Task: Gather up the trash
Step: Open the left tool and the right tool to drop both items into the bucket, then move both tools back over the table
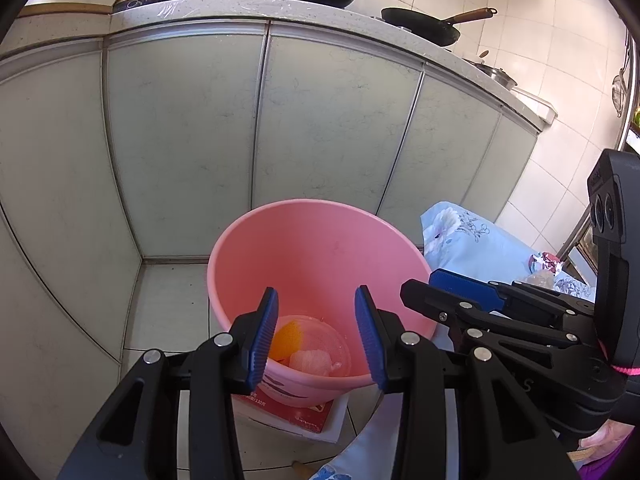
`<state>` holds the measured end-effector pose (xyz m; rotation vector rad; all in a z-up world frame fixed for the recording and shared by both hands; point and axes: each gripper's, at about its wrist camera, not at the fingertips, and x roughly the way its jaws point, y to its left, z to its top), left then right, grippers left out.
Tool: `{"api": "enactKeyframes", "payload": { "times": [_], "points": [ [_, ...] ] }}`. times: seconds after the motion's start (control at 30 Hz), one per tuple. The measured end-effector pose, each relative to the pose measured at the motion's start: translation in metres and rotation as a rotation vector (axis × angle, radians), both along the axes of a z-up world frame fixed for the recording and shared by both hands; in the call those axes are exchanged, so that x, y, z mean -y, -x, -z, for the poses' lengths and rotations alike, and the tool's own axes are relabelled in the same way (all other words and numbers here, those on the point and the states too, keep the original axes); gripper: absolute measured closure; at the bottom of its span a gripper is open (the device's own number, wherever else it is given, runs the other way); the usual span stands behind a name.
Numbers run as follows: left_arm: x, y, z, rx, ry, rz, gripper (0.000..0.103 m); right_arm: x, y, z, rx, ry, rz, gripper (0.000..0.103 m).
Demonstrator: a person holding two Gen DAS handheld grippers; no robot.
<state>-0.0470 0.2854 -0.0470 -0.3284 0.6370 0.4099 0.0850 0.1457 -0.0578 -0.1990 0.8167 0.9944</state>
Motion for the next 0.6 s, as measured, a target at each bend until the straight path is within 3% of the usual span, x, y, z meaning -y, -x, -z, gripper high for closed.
{"api": "enactKeyframes", "payload": {
  "times": [0.07, 0.23, 0.6],
  "points": [
    [0.0, 0.001, -0.001, 0.0, 0.001, -0.002, 0.063, 0.002, 0.0, -0.001, 0.0, -0.006, 0.006, 0.066],
    [0.002, 0.005, -0.005, 0.006, -0.005, -0.004, 0.054, 0.007, 0.001, -0.005, 0.006, -0.011, 0.014, 0.064],
    [0.013, 0.014, -0.021, 0.033, -0.019, 0.023, 0.045, 0.038, 0.006, -0.017, -0.025, -0.077, 0.013, 0.056]
  ]
}}
